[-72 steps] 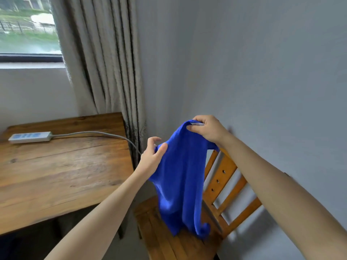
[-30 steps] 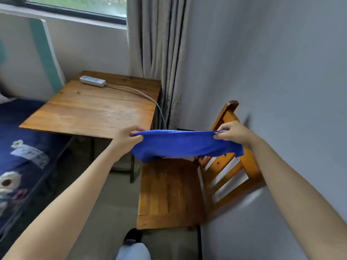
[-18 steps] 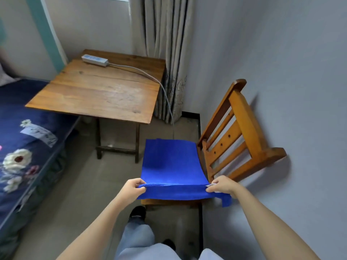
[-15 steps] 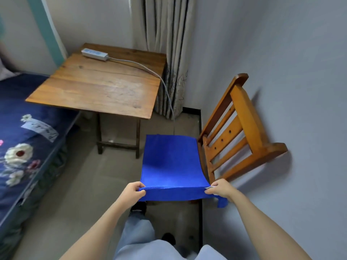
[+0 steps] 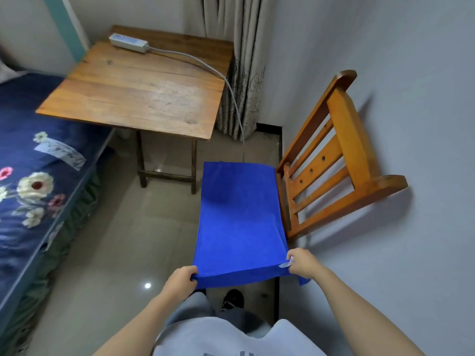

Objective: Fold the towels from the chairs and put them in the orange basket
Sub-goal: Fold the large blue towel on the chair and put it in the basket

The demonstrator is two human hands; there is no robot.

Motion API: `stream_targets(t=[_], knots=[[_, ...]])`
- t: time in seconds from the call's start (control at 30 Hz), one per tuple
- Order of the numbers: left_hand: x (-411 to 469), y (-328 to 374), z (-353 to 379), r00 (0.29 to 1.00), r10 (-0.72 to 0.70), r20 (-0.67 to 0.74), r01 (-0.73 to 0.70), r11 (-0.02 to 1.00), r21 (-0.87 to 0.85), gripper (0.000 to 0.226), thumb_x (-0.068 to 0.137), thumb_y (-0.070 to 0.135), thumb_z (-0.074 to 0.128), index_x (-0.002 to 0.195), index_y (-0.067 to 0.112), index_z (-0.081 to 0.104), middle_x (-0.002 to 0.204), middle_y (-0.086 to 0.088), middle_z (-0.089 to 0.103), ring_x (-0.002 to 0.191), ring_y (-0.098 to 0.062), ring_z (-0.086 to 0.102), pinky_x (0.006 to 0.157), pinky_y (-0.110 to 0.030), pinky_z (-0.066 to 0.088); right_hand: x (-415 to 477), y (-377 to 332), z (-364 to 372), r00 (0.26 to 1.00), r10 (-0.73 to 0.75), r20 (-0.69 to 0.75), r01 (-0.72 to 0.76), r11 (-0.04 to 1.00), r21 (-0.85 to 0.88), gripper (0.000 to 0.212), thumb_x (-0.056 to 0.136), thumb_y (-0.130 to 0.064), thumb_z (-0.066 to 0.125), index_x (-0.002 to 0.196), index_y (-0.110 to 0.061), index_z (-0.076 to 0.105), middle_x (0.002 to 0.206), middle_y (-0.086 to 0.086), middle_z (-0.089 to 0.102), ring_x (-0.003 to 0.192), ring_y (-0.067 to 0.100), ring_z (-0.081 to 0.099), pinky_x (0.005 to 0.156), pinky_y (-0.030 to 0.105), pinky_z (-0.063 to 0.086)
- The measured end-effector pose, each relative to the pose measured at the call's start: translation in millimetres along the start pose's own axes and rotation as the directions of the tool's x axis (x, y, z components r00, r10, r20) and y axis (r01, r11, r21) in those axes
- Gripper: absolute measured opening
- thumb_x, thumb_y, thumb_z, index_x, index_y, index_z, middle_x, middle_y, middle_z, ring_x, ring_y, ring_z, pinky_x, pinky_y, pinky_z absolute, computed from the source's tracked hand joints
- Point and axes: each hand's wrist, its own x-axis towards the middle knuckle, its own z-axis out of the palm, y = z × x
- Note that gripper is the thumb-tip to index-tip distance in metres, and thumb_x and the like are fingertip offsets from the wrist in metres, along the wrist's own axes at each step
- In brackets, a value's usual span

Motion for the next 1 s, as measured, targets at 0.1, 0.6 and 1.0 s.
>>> stream_targets(t=[0.1,0.6,1.0], knots=[[2.0,-9.1,-6.2,0.999,0.025,0.034,-0.027,0.998,0.049,0.034,0.075,-0.004,0.041,0.057,0.023,0.03,0.059,0.006,0.037,0.067,-0.021,0.033,0.056,-0.028,0.022,-4.9,1.4,1.8,0.997,-0.011,-0.082,-0.007,0.978,-0.208,0.027,0.086,-0.004,0.042,0.066,-0.021,0.036,0.074,-0.001,0.043,0.079,0.022,0.044,0.052,0.023,0.027],[4.8,-47.2,-22.1,0.955,-0.076,0.288,0.078,0.997,0.004,0.033,0.078,-0.006,0.044,0.058,0.019,0.049,0.068,-0.004,0.048,0.068,-0.017,0.04,0.053,-0.017,0.03,-4.4,11.4,46.3,0.996,0.091,-0.019,-0.092,0.956,-0.28,0.019,0.083,0.001,0.042,0.082,-0.017,0.05,0.087,0.005,0.049,0.079,0.023,0.042,0.057,0.023,0.031],[22.8,-16.2,-65.7,0.969,-0.153,0.194,0.241,0.753,-0.612,0.013,0.092,0.008,0.052,0.086,0.01,0.062,0.079,-0.004,0.06,0.073,-0.015,0.053,0.069,-0.023,0.043,18.2,21.5,20.9,0.959,0.136,-0.247,-0.048,0.942,0.332,0.033,0.088,0.004,0.037,0.08,-0.016,0.061,0.083,0.004,0.059,0.074,0.02,0.051,0.064,0.027,0.038]])
